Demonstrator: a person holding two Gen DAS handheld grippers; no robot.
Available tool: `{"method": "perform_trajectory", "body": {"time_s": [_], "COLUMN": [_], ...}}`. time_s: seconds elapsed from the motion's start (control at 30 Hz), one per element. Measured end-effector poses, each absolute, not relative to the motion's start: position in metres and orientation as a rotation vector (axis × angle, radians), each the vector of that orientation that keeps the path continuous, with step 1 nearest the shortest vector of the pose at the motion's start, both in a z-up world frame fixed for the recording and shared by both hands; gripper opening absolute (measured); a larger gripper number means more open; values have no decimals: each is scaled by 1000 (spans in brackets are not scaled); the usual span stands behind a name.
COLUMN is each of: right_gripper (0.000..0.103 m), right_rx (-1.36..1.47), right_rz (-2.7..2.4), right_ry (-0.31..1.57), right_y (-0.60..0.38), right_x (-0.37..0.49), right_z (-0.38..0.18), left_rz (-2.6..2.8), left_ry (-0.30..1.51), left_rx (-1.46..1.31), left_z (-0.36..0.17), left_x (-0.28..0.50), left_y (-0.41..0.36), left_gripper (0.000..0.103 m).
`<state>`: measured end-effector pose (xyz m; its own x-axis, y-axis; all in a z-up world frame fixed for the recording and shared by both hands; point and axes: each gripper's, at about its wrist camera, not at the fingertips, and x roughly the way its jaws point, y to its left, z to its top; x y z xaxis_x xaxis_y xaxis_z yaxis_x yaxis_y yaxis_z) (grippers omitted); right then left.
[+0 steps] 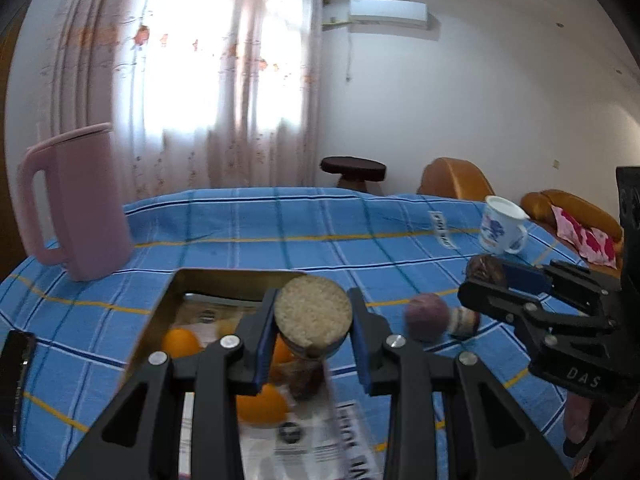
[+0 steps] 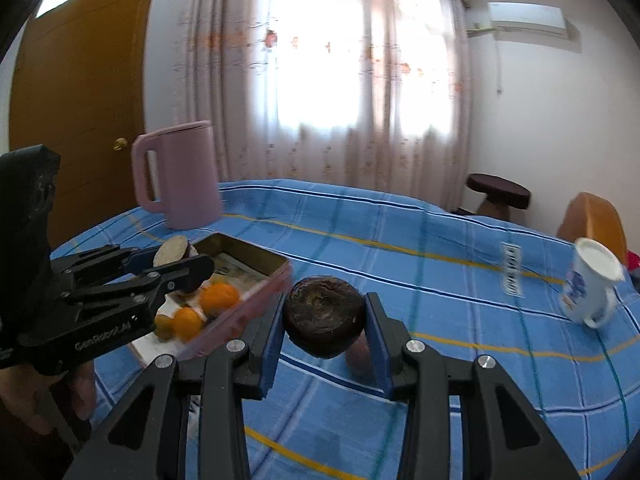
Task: Organize fruits
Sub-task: 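Carry the dark brown fruit and beige slice over the tin box with both tools, then open the right tool to drop the dark brown fruit into the box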
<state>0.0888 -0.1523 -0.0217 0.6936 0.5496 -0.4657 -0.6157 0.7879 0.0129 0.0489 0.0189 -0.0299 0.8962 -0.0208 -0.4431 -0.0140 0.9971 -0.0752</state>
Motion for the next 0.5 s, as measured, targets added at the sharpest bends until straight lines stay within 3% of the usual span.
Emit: {"method": "perform_trajectory", "body": {"time_s": [0.5], "right_gripper": [40], "right_rx": [-222], "right_rz": [818], "right_ry": [512], "right_y": [-74], "right_x": [80], "right_z": [-31], "left_rz": [89], "left_ry": [556], "left_rx": [-118], "left_z": [-52], "left_x": [38], "left_y": [77], "left_gripper": [35]}}
